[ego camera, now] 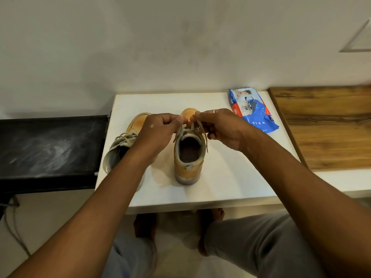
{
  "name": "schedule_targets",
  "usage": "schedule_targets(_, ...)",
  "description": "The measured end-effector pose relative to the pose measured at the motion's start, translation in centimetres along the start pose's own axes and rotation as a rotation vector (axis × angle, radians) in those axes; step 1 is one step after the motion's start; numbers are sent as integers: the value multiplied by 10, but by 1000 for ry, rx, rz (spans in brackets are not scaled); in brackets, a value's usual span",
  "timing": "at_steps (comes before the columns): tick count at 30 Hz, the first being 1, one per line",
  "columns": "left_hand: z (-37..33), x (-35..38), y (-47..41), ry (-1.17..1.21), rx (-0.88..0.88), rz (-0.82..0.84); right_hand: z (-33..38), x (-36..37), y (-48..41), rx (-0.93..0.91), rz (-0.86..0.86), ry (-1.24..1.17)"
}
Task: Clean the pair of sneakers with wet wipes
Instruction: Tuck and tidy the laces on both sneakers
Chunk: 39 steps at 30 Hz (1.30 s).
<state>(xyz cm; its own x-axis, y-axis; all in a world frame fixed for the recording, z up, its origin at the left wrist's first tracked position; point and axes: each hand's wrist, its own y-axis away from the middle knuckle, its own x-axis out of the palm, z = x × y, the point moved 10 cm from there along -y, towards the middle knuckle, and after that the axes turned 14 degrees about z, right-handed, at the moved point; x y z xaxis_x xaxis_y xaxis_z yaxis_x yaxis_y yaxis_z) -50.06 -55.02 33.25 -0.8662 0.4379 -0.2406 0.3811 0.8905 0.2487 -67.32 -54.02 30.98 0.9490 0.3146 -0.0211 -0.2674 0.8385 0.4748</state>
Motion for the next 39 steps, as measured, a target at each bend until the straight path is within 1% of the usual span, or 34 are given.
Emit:
schedule_targets(3, -3, -3, 0, -111, 39, -44, 3, 0, -1, -28, -8, 28)
schedule_targets(8, -7, -3, 0, -211, 83, -50, 7, 4, -1, -54, 6, 65)
schedule_targets(11, -10, -3, 0, -272, 96, -59, 7, 4, -4, -61, -22, 97)
schedule_targets(13, -11, -3, 1, -282, 109, -59, 10, 3, -5, -71, -56, 137)
schedule_targets(18, -13, -4, 3, -223, 140, -75, 22, 6, -6, -145, -121, 279)
schedule_targets(21, -22, -7, 6, -277, 194, -125, 25, 5, -6, -186, -143, 294)
schedule_targets(25, -34, -4, 10, -417, 276, -139, 40, 19, 1, -240, -56, 501)
schedule_targets(29, -35, -4, 10, -499, 278, -149, 44, 30, 7, -207, 98, 624)
schedule_targets(31, -36, -4, 10, -547, 287, -156, 46, 30, 8, -214, 94, 682)
schedule_targets(33, -38, -2, 11, -587, 307, -161, 49, 30, 8, -239, 53, 724)
schedule_targets(36, -42, 3, 10, -598, 362, -115, 50, 29, 6, -264, 17, 698)
schedule_targets(39, -41, 4, 7, -637, 354, -73, 50, 24, 7, -276, 9, 559)
